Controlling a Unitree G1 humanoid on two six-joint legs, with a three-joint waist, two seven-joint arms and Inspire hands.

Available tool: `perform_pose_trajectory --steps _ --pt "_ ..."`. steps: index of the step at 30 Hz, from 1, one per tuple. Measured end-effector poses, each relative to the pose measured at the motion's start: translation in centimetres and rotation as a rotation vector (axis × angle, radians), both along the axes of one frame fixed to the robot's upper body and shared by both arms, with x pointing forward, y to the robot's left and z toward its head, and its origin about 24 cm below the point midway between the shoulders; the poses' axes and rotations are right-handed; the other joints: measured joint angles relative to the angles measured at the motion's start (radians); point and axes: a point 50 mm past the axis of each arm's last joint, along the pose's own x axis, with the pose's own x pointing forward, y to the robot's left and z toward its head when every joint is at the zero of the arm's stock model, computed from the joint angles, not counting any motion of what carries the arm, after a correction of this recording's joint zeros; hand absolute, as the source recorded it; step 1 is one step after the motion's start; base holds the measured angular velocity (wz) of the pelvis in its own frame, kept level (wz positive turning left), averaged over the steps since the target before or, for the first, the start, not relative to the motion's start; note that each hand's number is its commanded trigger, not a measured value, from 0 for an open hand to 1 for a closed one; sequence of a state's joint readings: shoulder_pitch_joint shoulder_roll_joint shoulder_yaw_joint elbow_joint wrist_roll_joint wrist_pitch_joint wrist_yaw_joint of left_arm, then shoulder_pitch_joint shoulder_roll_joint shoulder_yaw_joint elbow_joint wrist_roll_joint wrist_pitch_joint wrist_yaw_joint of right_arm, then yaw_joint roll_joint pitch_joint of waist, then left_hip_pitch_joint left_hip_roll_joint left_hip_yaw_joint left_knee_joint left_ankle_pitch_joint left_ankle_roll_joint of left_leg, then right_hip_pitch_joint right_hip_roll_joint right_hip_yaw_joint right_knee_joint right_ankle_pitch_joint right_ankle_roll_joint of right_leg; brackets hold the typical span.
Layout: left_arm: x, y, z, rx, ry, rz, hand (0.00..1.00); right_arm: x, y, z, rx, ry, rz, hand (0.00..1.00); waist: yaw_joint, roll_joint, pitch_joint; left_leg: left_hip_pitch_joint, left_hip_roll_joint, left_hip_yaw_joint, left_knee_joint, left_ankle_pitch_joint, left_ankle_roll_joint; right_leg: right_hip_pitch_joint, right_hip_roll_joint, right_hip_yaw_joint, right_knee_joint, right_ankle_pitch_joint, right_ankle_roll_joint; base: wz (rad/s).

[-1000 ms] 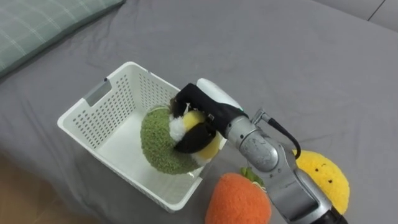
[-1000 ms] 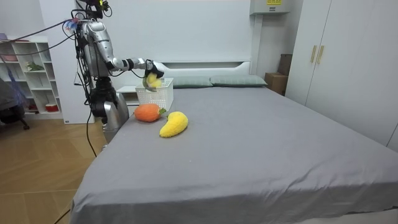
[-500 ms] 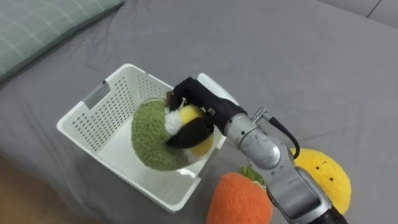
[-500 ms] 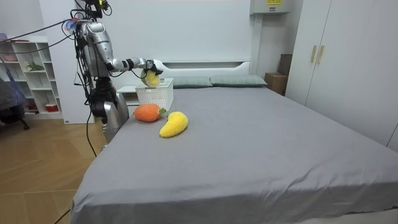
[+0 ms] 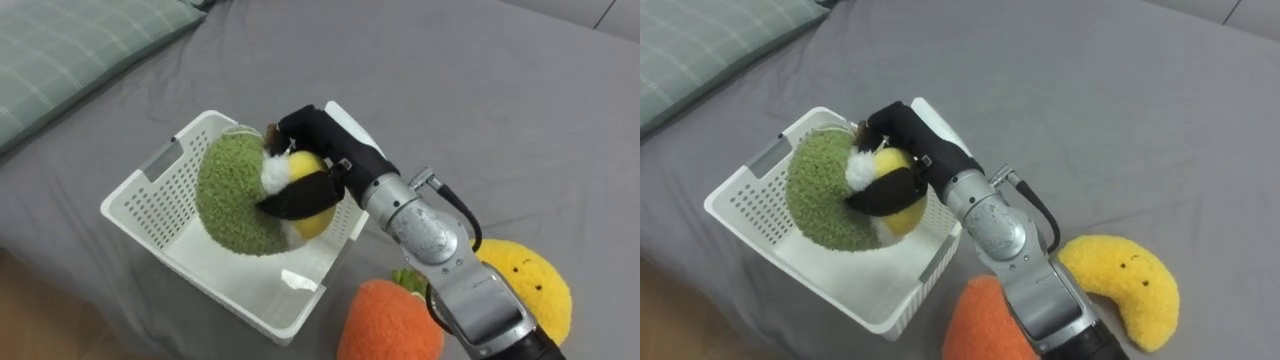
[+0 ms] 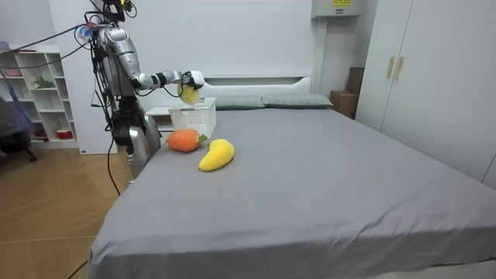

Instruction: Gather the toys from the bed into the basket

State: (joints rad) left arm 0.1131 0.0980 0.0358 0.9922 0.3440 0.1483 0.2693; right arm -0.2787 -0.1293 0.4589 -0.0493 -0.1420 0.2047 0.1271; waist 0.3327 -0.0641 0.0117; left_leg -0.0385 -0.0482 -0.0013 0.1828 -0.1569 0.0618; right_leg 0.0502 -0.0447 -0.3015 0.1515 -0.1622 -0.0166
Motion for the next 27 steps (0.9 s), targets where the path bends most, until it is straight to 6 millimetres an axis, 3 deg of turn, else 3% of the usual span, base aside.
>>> perform_pose_trajectory --steps 10,11,12,13,14,27 --pt "-0.07 0.01 -0.01 0.001 0.001 0.001 0.00 -0.03 -0.22 -0.32 -0.028 0.003 -0.001 1.00 -0.002 -0.016 0.0023 -0.002 0.000 0.000 -0.001 0.000 0.000 0.001 0.000 0.001 0.001 0.000 0.000 0.00" --pt "-0.07 0.01 -0.01 0.001 0.001 0.001 0.00 -0.03 -0.23 -0.32 -0.036 -0.001 -0.001 0.90 -0.002 -0.018 0.0016 -0.002 0.000 0.000 -0.001 0.000 0.000 0.001 0.000 0.001 0.001 0.000 0.000 0.00" --pt "-0.08 0.01 -0.01 0.001 0.001 0.001 0.00 -0.03 -0.22 -0.32 -0.039 -0.002 0.000 0.61 -0.002 -0.019 0.0013 -0.002 0.000 0.000 -0.001 0.000 0.000 0.001 0.000 0.000 0.001 0.000 0.000 0.00" --pt "-0.07 0.01 -0.01 0.001 0.001 0.001 0.00 -0.03 -0.22 -0.33 -0.045 -0.003 0.004 0.11 -0.002 -0.019 0.0011 -0.001 0.000 0.000 -0.001 0.000 0.000 0.001 0.000 0.001 0.001 0.000 0.000 0.00" --pt "-0.08 0.01 -0.01 0.001 0.001 0.001 0.00 -0.04 -0.21 -0.34 -0.045 -0.002 0.005 0.00 -0.003 -0.019 0.0013 -0.001 0.000 0.000 -0.001 0.000 0.000 0.001 0.000 0.001 0.001 0.000 0.000 0.00" --pt "-0.16 0.02 -0.03 0.001 0.003 0.001 0.00 -0.04 -0.23 -0.35 -0.048 -0.003 0.006 0.00 -0.002 -0.017 0.0026 -0.002 0.000 0.000 -0.002 0.000 0.000 0.001 0.002 0.000 0.000 0.000 0.000 0.00"
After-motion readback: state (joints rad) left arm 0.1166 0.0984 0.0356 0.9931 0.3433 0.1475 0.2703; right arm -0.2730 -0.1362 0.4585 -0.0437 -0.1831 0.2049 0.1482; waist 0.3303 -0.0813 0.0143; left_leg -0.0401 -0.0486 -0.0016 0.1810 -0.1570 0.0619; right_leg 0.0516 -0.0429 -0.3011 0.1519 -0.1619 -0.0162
